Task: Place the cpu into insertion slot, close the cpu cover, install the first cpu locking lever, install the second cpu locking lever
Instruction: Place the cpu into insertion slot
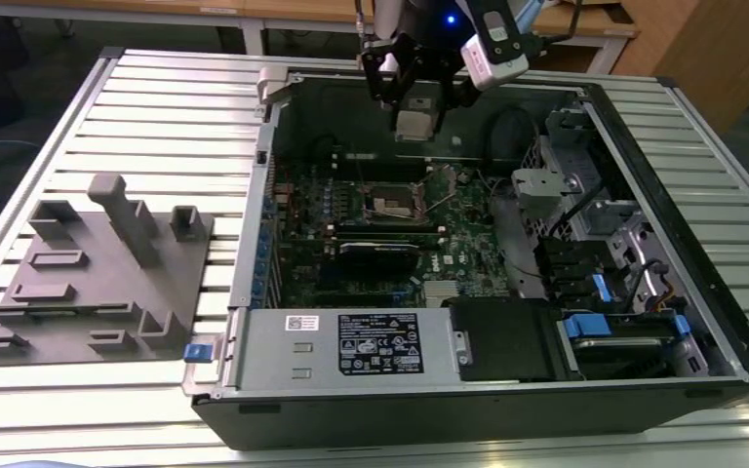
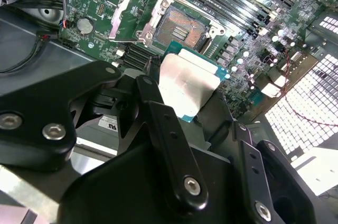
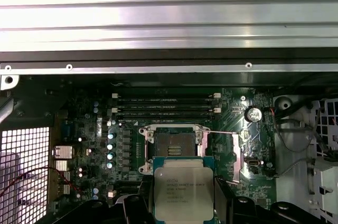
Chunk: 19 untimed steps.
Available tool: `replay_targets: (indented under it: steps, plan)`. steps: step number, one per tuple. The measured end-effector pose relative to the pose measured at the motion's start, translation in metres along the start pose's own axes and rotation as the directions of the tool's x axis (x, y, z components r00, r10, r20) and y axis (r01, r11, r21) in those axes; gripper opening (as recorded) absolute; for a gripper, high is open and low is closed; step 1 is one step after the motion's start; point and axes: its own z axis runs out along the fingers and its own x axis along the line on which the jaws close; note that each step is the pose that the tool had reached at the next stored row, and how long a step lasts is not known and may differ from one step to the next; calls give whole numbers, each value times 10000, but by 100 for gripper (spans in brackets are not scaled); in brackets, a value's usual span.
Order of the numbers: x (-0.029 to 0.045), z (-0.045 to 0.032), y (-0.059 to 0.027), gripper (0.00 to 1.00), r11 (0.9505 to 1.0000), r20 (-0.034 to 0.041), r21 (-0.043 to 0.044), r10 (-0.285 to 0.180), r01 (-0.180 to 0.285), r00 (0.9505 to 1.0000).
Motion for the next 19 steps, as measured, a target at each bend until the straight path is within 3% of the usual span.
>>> replay_targets:
  steps: [19]
  plan:
    - [-1, 70, -8, 54, 10000, 2, 4, 0, 0, 10000]
